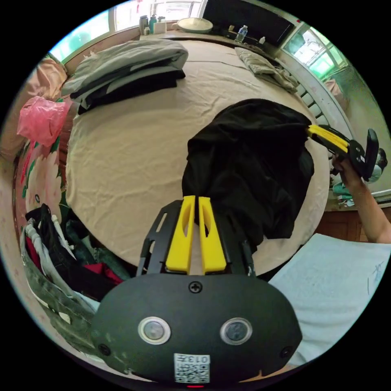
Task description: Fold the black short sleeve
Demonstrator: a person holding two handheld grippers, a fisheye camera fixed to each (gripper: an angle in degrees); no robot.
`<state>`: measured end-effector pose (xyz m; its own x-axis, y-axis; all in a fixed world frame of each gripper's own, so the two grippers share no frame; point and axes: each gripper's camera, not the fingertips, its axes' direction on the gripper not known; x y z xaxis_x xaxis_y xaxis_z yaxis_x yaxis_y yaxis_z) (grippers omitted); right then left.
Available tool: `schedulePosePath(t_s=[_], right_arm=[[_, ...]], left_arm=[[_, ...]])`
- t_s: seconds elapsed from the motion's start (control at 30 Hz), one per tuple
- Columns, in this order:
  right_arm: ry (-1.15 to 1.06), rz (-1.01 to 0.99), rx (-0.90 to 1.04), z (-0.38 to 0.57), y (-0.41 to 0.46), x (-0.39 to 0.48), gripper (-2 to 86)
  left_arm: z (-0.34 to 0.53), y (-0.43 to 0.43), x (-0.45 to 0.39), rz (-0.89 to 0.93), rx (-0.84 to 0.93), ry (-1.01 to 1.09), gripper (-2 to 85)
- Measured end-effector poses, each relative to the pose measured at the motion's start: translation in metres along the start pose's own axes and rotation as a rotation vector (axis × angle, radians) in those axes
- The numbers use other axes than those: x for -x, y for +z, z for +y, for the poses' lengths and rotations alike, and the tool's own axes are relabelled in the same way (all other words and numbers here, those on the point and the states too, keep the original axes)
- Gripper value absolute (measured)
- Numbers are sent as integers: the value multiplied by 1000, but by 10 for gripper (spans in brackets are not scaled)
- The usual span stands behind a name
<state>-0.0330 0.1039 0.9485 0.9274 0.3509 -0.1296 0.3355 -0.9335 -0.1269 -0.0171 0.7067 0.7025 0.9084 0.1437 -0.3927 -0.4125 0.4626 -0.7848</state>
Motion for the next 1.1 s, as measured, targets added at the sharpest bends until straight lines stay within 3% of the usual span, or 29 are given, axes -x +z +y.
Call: schedulePosePath(t_s=[0.3,0.53,0.63,0.77,0.9,1.0,1.1], right_arm=[[276,343,-377,72,-222,-104,0],[307,547,-691,117,-385,-76,0],[321,574,-697,124,-407,-80,-1],[351,501,-579,103,-382,-113,0],[356,535,-515,56,-369,-156,0],[411,531,-688,47,-420,-175,0],[331,653,-904,61,-475,-160,0]], left_arm=[[75,-192,20,-114,-415,76,3],[133,-329,-56,-350,-758,293,3],[142,-357,-70,-430,-839,339,2],[89,-360,-39,-253,-782,330,2],[34,-389,-20,-217,-781,284,1],[47,-457,-27,-210,-963,272,2],[98,-518,-54,-299,-1149,342,2]])
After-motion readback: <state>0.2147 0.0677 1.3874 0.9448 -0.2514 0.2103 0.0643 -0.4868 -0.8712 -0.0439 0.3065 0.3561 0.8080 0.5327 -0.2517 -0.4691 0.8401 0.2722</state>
